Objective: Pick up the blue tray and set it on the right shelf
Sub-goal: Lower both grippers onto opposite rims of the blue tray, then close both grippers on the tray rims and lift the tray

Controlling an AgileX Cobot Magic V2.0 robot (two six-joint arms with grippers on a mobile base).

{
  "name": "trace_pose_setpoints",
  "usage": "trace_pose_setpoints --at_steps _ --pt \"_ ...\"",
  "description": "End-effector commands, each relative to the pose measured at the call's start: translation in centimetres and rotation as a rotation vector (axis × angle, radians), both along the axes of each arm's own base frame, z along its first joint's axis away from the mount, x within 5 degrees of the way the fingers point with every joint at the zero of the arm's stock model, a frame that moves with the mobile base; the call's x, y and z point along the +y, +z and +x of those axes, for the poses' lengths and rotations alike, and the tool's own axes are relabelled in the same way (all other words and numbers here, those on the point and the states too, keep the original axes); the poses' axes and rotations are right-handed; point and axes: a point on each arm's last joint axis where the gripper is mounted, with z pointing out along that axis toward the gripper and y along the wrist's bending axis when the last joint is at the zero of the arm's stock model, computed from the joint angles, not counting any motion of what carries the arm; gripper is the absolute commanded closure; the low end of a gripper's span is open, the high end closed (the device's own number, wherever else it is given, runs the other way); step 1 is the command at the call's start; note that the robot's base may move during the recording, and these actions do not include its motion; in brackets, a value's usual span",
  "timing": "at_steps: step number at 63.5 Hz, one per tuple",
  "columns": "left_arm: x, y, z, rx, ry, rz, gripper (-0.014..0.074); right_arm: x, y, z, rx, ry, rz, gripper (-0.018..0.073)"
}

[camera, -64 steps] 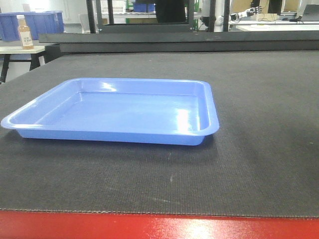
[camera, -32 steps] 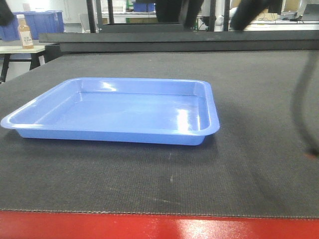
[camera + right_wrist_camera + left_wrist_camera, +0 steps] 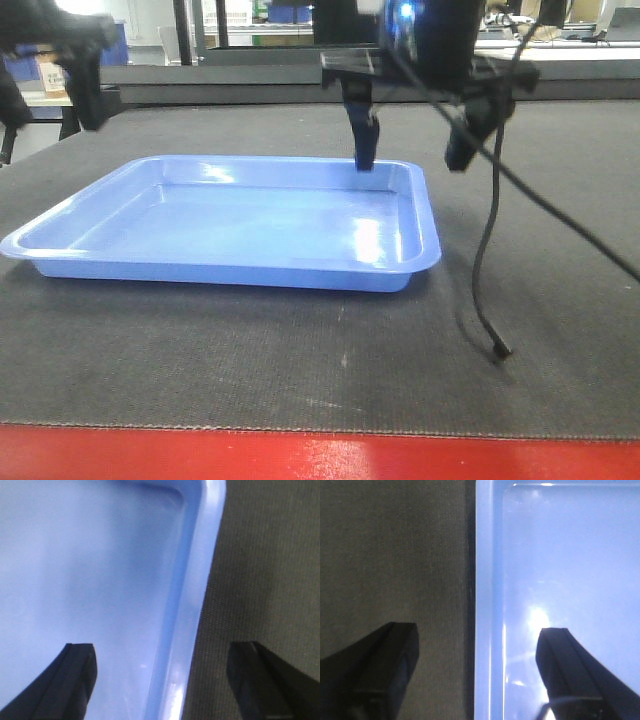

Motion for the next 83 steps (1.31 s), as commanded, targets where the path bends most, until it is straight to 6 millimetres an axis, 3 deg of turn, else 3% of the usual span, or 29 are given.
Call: trace_pose_setpoints --at_steps 1,17,37,43,51,58,67,70,83 --pt "-0.6 1.8 0.5 -0.071 0.010 -0.048 0.0195 -0.9 2.6 0.3 -0.078 -0.060 0.043 -0.0064" --pt "-1.2 -2.5 2.2 0.024 0.015 -0.051 0.0195 -0.6 1.1 1.0 -0.062 -0.061 0.036 -0.0064" --pt "-1.4 -4.8 2.9 0.071 0.019 -0.055 0.0196 0.0 -1.1 1.4 -0.012 -0.055 0.018 -0.0059" --pt "-1.5 -5.3 2.9 0.091 0.020 -0.052 0.0196 0.0 -1.1 1.4 -0.011 -0.055 0.017 0.0003" --pt "-1.5 -5.3 2.9 0.091 0.020 -0.052 0.0225 0.0 -1.1 1.4 -0.012 -0.055 0.017 0.0237" --pt "-1.5 -5.2 2.9 0.095 0.019 -0.051 0.0369 0.0 -1.1 1.4 -0.005 -0.055 0.014 0.0517" --pt "-1.5 -4.5 2.8 0.102 0.017 -0.050 0.0661 -0.1 -0.8 1.2 -0.007 -0.056 0.014 0.0505" --pt "-1.5 -3.8 2.9 0.100 0.015 -0.051 0.0624 -0.2 -0.4 1.1 -0.014 -0.057 0.017 0.0503" --pt "-1.7 0.6 1.7 0.094 -0.001 -0.073 0.0642 -1.1 3.4 -0.2 -0.089 -0.009 0.002 0.0503"
